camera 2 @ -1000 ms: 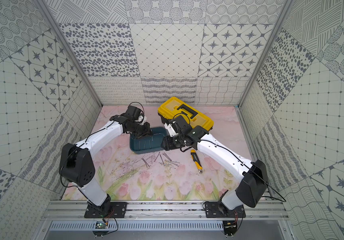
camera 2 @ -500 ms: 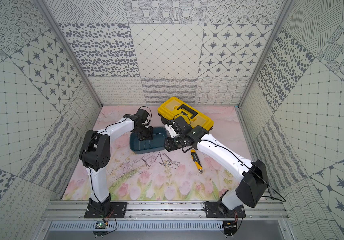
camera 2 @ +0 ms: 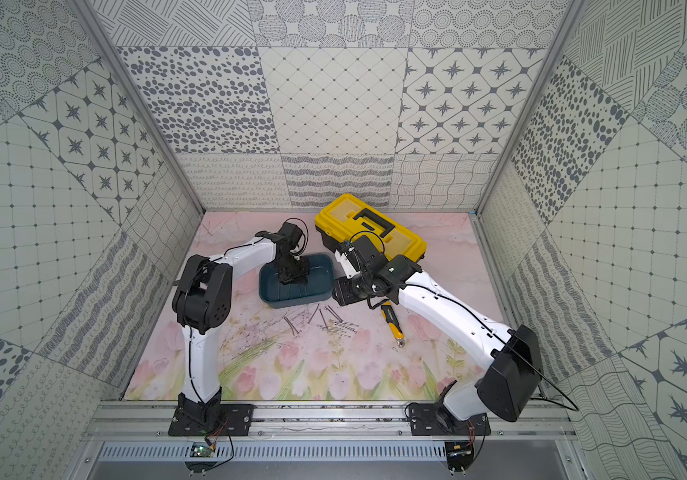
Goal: Put the nails on the desktop into the storage box
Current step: Place the nail in the storage box, then pick up the nail from the center of the board.
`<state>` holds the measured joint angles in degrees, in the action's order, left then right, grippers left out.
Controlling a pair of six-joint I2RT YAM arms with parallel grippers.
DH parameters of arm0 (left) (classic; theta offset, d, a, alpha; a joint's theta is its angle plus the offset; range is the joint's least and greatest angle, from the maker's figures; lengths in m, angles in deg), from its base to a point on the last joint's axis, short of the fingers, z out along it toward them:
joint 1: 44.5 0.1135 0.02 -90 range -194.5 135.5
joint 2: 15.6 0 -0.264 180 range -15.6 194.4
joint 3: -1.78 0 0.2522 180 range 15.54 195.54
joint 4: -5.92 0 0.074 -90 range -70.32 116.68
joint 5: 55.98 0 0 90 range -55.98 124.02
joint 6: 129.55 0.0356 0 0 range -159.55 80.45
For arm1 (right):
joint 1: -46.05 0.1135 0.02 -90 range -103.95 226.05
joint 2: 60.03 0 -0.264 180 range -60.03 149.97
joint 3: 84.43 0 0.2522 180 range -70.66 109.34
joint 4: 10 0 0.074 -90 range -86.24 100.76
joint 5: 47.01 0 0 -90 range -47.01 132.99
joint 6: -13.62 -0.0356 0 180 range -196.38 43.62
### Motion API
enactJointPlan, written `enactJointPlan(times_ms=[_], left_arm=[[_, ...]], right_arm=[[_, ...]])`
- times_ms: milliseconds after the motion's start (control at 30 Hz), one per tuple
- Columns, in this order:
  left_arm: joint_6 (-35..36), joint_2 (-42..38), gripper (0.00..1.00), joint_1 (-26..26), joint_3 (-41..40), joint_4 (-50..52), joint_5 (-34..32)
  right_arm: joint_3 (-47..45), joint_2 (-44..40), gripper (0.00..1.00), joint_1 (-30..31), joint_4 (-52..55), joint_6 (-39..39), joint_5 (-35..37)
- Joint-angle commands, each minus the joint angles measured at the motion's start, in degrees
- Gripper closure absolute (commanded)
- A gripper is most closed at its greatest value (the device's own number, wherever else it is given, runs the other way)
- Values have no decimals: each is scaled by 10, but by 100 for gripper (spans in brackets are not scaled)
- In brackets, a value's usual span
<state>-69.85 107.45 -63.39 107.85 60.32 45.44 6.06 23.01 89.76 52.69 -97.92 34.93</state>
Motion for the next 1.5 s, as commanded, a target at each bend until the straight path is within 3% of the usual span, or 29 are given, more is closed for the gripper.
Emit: enactJointPlan(times_ms=[0,300,500,633,800,1033,1233,1467], left_arm=[[-4,8,93,-3,4,15,-7],[-4,-36,72,-3,-8,29,-17],[3,-114,67,-5,-18,35,-6],[68,-186,64,-30,-38,44,17],[128,-297,59,-82,-133,82,-25],[113,-423,54,-156,-290,78,-77],[59,-452,48,-208,-349,50,-135],[20,-406,47,-245,-364,-15,-180]], right_arm=[[-8,-18,49,2,-5,-6,13],[-9,-24,49,3,-6,-13,7],[-7,-33,49,3,-8,-10,6],[-17,-35,49,3,-23,-9,2],[-39,-45,49,2,-39,-12,0],[-62,-61,49,-10,-60,-25,-8],[-74,-63,49,-13,-81,-45,-21],[-78,-78,49,-13,-81,-55,-18]])
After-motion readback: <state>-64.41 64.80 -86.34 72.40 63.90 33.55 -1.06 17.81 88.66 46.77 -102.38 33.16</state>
